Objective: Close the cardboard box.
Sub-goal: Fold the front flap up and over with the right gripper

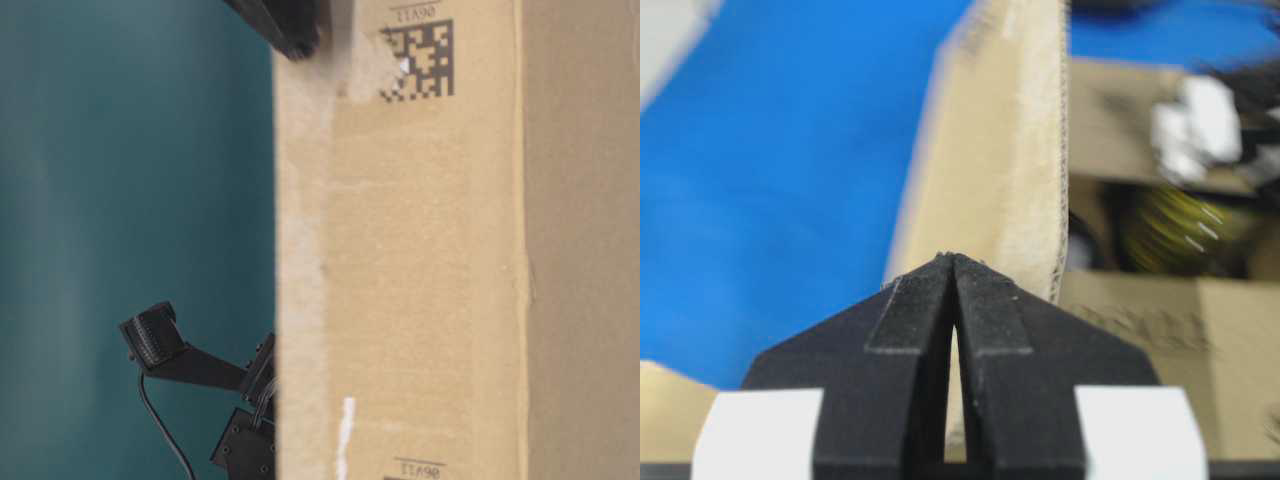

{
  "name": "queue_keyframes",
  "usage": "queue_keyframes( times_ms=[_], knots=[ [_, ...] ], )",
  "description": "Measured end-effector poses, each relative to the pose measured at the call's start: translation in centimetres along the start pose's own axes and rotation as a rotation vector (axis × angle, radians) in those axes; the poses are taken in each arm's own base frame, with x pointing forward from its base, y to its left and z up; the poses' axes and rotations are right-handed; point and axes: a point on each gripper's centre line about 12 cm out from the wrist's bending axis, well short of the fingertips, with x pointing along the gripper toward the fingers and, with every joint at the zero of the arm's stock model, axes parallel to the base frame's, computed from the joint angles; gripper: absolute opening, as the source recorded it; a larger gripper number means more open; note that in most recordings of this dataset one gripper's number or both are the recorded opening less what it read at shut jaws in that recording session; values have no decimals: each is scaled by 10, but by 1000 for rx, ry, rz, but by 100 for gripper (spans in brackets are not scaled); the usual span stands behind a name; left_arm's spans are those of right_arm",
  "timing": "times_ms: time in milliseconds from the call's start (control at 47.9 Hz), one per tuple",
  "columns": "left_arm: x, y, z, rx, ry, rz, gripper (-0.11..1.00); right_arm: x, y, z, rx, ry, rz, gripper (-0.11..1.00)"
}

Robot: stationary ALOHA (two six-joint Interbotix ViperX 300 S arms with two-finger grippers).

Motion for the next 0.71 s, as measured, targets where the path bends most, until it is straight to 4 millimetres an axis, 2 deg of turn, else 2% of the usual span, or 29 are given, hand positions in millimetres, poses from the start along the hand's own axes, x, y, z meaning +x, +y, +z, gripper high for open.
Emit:
queue_keyframes(
  times_ms=[188,480,710],
  knots=[
    [0,0,0,-2,0,0,0,8,-16,-16,28,69,-56,0],
    [0,0,0,-2,0,0,0,23,-25,-45,79,172,-98,0],
    [0,0,0,-5,0,0,0,25,-26,-49,100,184,-108,0]
  ],
)
